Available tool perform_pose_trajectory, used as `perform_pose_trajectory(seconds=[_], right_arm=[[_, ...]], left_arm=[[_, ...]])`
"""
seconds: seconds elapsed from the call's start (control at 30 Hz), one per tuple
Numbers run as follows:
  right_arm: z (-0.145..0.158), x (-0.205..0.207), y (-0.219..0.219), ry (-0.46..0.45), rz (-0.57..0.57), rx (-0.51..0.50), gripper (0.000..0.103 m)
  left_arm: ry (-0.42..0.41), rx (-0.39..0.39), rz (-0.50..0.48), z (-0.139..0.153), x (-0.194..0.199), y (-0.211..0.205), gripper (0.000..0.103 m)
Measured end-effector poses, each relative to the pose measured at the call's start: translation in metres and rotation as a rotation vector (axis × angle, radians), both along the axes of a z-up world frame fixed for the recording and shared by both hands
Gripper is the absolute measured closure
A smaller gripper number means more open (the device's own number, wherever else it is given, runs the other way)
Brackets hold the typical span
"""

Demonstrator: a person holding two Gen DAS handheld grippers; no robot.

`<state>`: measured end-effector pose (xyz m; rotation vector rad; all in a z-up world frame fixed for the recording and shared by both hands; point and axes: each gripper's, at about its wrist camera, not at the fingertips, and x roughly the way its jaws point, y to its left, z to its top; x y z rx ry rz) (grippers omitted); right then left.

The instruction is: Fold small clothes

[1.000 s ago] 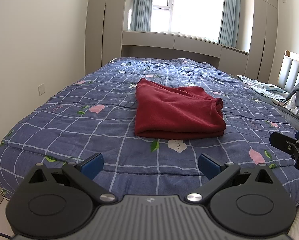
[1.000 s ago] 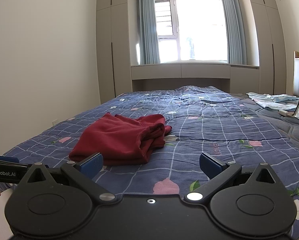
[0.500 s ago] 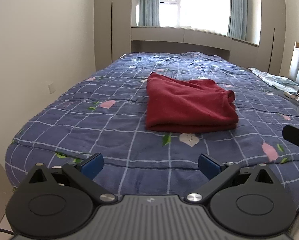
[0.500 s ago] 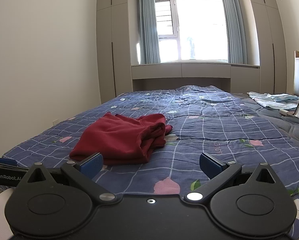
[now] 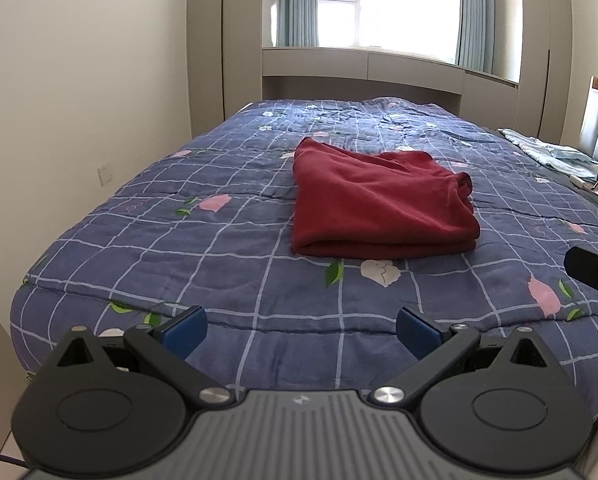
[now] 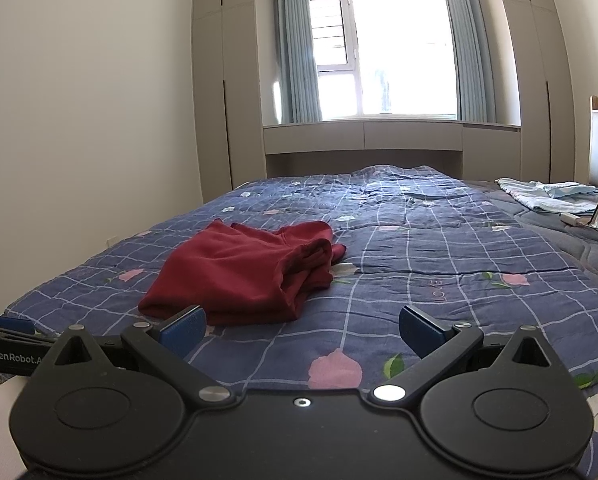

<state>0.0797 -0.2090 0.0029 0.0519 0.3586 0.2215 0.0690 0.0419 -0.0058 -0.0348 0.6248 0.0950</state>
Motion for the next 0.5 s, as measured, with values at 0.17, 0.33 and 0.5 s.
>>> perform_pose_trajectory(seconds=[0.17,0.33,0.5], right_arm=[[-0.0013,0.0027,0.0,0.01,0.004,0.001,0.001],[-0.0034,0.0058,0.0,0.021,0.002,0.004,0.001],[-0.0056,0.0093,0.0009,0.034,0.005,0.003,0.001]], left_arm=[[0.011,0.002,-0.003,-0.0021,0.0014,-0.0002,0.0],[0.023,0.0,-0.005,-0.0045,0.0039,0.0001,0.0],[0.03,-0.006,-0.008,-0.006,0.0055,0.0014,0.0]])
